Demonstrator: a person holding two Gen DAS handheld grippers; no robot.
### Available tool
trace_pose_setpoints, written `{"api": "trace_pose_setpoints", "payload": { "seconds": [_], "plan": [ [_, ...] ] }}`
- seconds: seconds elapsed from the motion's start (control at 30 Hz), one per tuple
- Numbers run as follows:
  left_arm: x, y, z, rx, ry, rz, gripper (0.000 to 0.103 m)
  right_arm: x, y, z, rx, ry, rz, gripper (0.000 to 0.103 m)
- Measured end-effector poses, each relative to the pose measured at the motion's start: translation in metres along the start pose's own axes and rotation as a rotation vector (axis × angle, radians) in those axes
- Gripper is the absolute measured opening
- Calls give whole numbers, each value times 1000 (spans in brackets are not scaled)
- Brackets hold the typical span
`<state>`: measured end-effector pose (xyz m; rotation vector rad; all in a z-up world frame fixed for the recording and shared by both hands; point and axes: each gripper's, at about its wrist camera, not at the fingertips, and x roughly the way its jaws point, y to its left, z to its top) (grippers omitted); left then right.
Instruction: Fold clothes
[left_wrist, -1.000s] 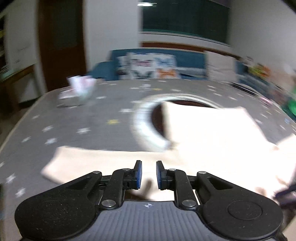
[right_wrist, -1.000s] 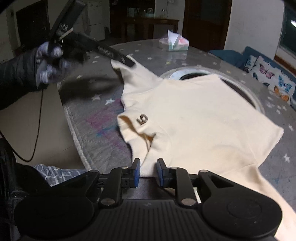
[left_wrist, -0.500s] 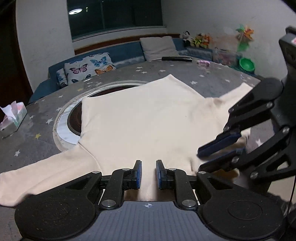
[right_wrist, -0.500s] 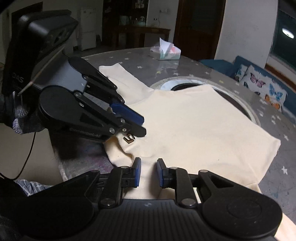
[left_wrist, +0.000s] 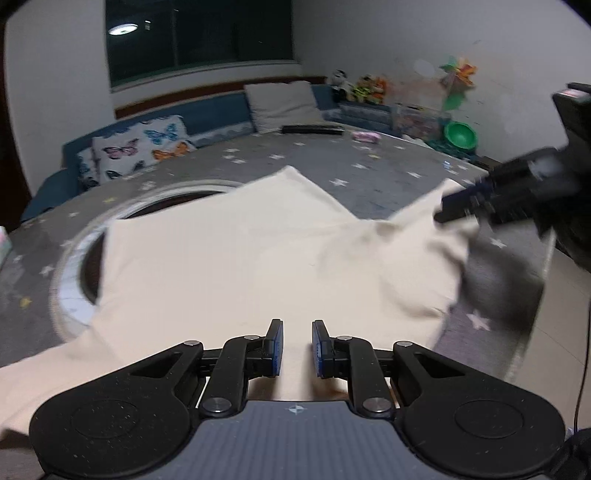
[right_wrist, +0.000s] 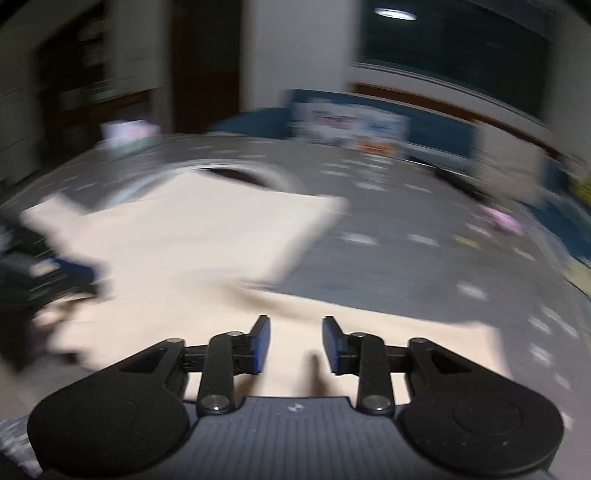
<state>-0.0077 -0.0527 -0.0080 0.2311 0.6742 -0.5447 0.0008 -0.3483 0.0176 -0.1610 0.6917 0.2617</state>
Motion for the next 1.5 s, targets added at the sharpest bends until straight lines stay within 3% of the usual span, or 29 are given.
{"api": "trace_pose_setpoints", "payload": {
  "seconds": [0.07,0.2,0.3,0.47,0.5,0.57,0.63,0.9,1.0,1.13,1.23,1.37,1.5],
  "plan": [
    [2,-7,-1,18,8,-18,18,2,-26,-5,50,6,-104,36],
    [5,-13,0,21,18,-38,18,6,-75,-11,156,21,-226,37],
    [8,-16,3,25,26,-49,18,11,-99,-16,211,37,-238,37],
    [12,-21,6,33,39,-68,18,29,-109,-19,255,47,-184,34],
    [13,-22,6,36,42,-71,18,30,-110,-20,257,43,-181,31],
    [15,-25,7,39,44,-84,18,31,-110,-20,264,37,-179,13],
    [16,-27,8,42,45,-101,18,31,-107,-17,244,35,-213,7],
    [29,-42,15,39,40,-160,18,41,-122,-7,179,40,-327,5],
    [35,-45,21,34,40,-172,19,51,-128,-6,176,59,-332,6],
    [30,-25,34,-4,21,-123,20,47,-127,8,167,59,-315,10],
    [23,6,47,-52,-3,-33,32,42,-121,25,149,33,-282,12],
    [34,58,64,-131,6,150,37,57,-103,52,150,25,-148,13],
    [55,95,72,-178,28,227,37,76,-83,79,152,21,-3,20]
  ]
}}
